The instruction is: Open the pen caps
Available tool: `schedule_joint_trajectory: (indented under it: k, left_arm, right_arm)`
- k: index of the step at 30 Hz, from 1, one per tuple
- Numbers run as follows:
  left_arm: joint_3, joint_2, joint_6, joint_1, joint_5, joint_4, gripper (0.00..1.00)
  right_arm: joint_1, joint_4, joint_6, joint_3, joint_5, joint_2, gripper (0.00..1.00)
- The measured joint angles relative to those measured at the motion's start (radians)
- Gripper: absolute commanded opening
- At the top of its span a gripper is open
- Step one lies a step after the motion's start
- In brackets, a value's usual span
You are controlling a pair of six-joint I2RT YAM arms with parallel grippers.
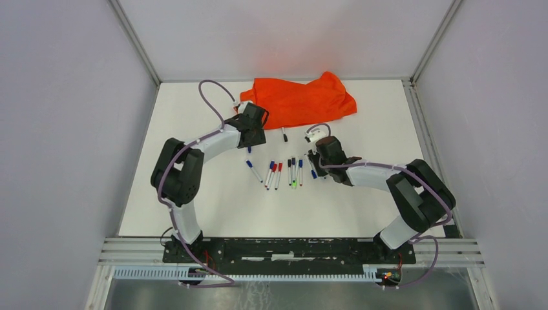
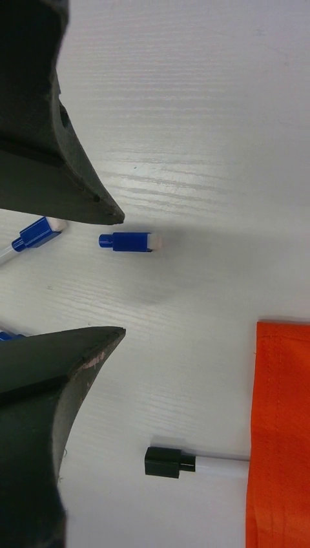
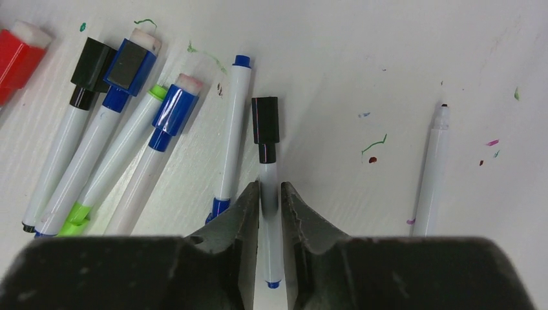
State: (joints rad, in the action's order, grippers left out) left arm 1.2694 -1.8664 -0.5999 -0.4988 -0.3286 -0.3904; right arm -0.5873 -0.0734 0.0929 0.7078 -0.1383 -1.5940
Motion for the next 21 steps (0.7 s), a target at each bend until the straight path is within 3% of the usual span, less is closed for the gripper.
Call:
schedule_joint_trajectory:
  k: [4, 11, 21]
  left_arm:
    - [0.000, 0.021, 0.000, 0.000, 0.004, 0.000, 0.65]
    - [-0.020, 0.067, -0.012, 0.000, 0.071, 0.029, 0.65]
    - [-0.142, 0.109, -0.092, -0.011, 0.365, 0.246, 0.65]
  right_arm:
    - [-0.002, -0.006, 0.005, 0.001, -0.004, -0.004, 0.00]
    - [-0.002, -0.007, 0.006, 0.000, -0.007, 0.000, 0.00]
    - [-0.002, -0.029, 0.006, -0.027, 0.043, 0.117, 0.00]
